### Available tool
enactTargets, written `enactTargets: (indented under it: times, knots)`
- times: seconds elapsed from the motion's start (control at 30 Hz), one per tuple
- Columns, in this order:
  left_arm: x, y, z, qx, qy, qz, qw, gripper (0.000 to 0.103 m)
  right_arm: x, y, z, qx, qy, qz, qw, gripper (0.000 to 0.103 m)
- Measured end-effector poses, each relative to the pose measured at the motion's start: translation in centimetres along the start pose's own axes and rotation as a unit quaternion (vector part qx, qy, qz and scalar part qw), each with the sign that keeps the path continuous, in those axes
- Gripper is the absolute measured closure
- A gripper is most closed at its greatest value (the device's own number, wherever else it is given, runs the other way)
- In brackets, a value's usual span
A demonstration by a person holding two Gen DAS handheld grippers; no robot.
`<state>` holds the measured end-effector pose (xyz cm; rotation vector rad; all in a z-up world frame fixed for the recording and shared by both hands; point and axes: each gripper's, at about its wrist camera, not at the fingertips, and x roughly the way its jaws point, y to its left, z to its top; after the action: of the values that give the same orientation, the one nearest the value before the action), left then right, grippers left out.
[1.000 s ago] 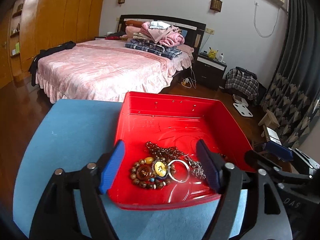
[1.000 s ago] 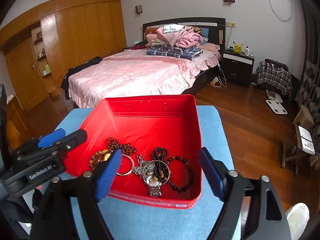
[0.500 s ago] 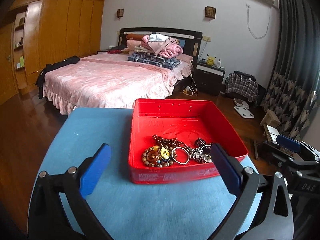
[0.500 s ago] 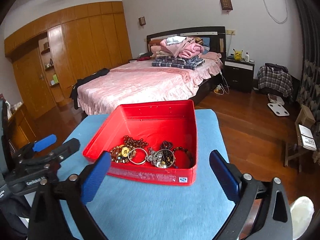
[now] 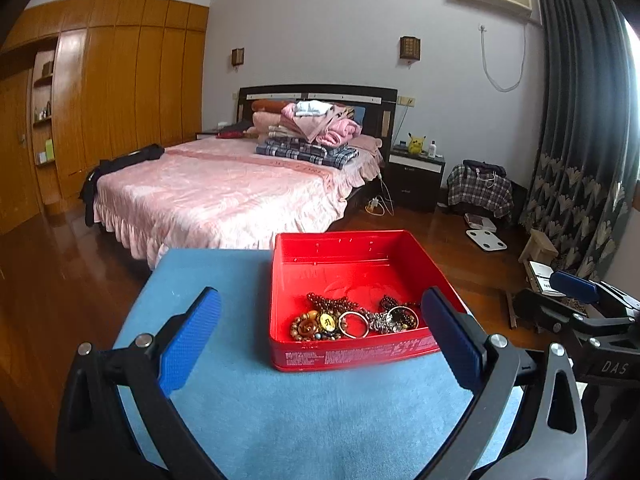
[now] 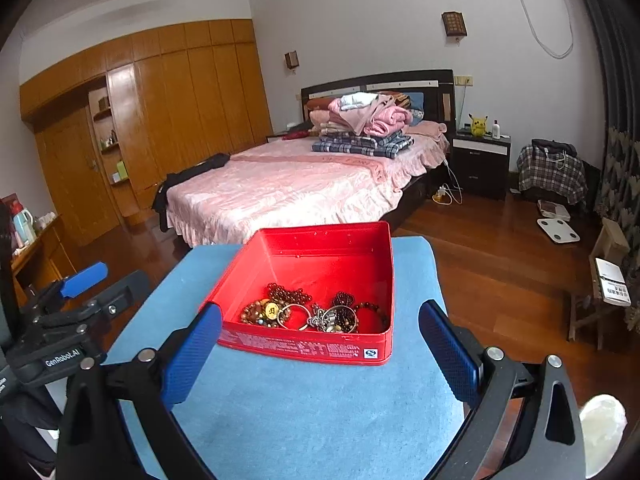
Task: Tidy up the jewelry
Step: 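Withdraw both open grippers up and away from the tin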
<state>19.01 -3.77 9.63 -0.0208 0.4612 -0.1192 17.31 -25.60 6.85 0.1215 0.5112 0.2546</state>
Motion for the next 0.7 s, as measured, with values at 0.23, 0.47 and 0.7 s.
enactTargets:
  times: [0.23, 0.47, 0.7]
  knots:
    - [-1.3, -0.1, 0.2, 0.003, -0.015, 0.003, 0.9999, 0.006, -1.4, 0.5, 0.1, -0.007, -0.015, 0.002, 1.000, 0.006]
    - [-2.3, -0.2, 0.3, 0.006, -0.022, 0.004, 0.9997, 0.006, -1.9, 1.0, 0.3, -0.014, -0.024, 0.006, 1.000, 0.006]
    - [-2.6, 0.0, 0.3, 0.007, -0.025, 0.003, 0.9997, 0.006, -2.0, 1.3, 0.4, -0.018, -0.025, 0.009, 0.999, 0.006]
